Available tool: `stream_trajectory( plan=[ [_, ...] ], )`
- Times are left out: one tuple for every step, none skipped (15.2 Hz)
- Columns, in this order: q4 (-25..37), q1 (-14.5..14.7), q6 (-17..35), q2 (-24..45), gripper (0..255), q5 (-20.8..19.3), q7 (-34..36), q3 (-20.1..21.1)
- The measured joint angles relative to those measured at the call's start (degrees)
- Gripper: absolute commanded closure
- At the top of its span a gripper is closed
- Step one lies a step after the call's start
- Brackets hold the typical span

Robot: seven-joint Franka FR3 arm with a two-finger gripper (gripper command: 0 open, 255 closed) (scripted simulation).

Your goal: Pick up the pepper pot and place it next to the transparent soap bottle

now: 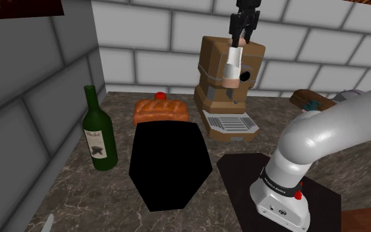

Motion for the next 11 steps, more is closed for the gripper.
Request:
stream_trajectory(
  plan=[
    [-1.5,-0.2,0.2,-1.5,255,-0.5,-1.0,-0.9],
    [-2.0,-0.4,-0.1,-2.4,255,-1.1,-2.1,-1.8],
    [-2.4,-0.6,-0.4,-3.2,255,-1.8,-3.3,-2.8],
    [-2.9,-0.9,-0.5,-4.2,255,-2.4,-4.4,-3.7],
    [-3.4,-1.2,-0.9,-5.3,255,-3.4,-5.9,-5.0],
    [-4.1,-1.5,-1.0,-6.3,255,-4.3,-7.4,-6.2],
    [-4.1,-1.7,-1.5,-7.1,255,-5.1,-8.6,-7.2],
    [-5.4,-2.0,-1.4,-8.6,255,-6.0,-9.9,-8.3],
    [-5.9,-2.3,-1.8,-9.7,255,-6.8,-11.0,-9.2],
    [-6.0,-2.5,-1.9,-10.3,255,-7.6,-12.3,-10.3],
    [-6.5,-2.8,-2.3,-11.3,255,-8.5,-13.4,-11.2]
  ],
)
